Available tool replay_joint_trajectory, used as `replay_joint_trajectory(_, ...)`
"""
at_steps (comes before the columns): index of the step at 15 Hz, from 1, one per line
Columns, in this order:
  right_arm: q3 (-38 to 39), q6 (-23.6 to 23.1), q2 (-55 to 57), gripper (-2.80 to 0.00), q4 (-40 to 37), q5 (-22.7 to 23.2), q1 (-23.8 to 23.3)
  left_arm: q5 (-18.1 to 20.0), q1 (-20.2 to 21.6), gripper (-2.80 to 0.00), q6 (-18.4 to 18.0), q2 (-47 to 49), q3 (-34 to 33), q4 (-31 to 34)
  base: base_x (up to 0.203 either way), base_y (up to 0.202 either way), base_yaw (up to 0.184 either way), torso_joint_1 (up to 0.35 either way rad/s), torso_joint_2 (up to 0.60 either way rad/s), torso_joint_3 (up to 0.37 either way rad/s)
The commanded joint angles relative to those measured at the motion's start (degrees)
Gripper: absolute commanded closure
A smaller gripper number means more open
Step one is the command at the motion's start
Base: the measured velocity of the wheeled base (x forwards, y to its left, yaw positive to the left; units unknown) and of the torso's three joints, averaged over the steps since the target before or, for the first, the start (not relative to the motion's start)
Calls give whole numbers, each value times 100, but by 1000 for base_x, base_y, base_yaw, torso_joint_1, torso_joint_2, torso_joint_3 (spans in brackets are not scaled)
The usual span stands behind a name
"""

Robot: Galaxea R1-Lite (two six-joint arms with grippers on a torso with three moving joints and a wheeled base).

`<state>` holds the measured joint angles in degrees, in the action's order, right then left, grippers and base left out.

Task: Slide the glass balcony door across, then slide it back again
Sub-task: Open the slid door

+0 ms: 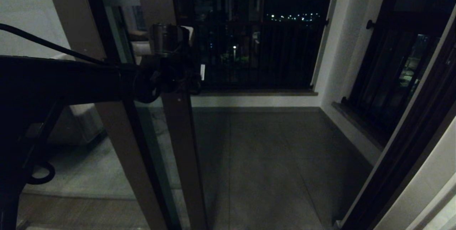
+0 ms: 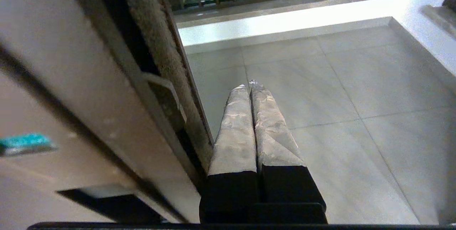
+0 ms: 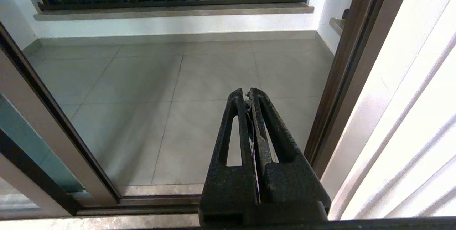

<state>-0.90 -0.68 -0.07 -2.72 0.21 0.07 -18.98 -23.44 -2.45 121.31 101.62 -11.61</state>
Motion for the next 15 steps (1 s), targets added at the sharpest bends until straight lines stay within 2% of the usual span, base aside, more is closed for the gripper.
replay_joint_trajectory(1, -5, -2, 7, 0, -1, -1, 1, -18, 47, 0, -10, -11, -2, -8, 0, 0, 0, 0, 0, 0)
replay_joint_trajectory(15, 2, -2, 7, 0, -1, 5, 1, -18, 359, 0, -27, -11, -2, -8, 0, 0, 0, 0, 0, 0)
